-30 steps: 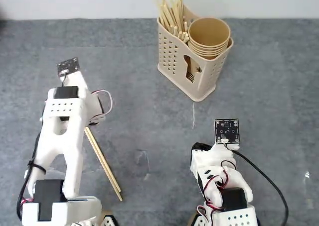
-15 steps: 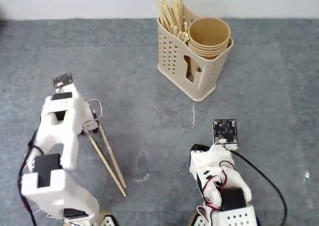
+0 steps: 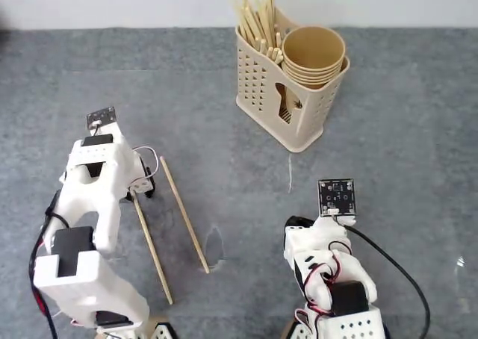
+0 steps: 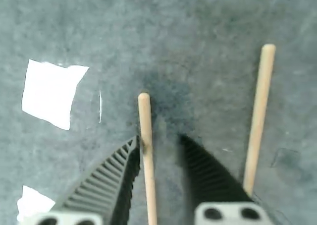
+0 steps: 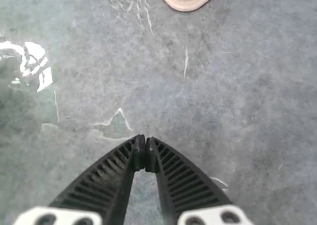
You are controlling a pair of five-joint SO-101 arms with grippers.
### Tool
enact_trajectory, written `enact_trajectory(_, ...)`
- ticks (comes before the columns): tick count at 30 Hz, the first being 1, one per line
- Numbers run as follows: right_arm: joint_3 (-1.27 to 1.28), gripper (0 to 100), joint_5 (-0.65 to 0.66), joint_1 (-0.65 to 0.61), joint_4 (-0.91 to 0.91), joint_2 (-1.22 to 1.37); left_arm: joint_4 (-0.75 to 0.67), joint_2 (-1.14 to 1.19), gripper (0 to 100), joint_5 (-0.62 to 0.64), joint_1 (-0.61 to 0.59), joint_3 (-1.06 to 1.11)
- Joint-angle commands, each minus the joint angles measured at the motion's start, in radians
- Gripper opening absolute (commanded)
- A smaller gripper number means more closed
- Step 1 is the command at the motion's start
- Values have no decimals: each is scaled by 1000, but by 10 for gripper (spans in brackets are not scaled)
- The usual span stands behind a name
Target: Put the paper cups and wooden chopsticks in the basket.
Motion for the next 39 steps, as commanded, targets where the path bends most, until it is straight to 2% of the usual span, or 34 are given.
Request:
enact_trajectory(1, -5, 19, 2, -8, -21, -8, 3, 2, 9, -9, -11, -22)
enact_trajectory(8, -5, 19, 2, -8, -21, -8, 17, -18, 13, -6, -3, -16)
enact_trajectory(11, -5, 19, 2, -8, -21, -8, 71, -74, 12, 15, -3, -70)
enact_trajectory(18, -5, 19, 2, -8, -21, -8, 252, -236, 12, 54, 61, -308)
enact_trajectory(27, -5, 19, 2, -8, -21, -8, 256, -275, 13, 115, 221, -687)
enact_trajectory(31, -5, 19, 2, -8, -21, -8, 147, -275, 13, 157, 281, -851)
enact_trajectory(39, -5, 19, 2, -8, -21, -8, -334, -252, 13, 267, 333, -900)
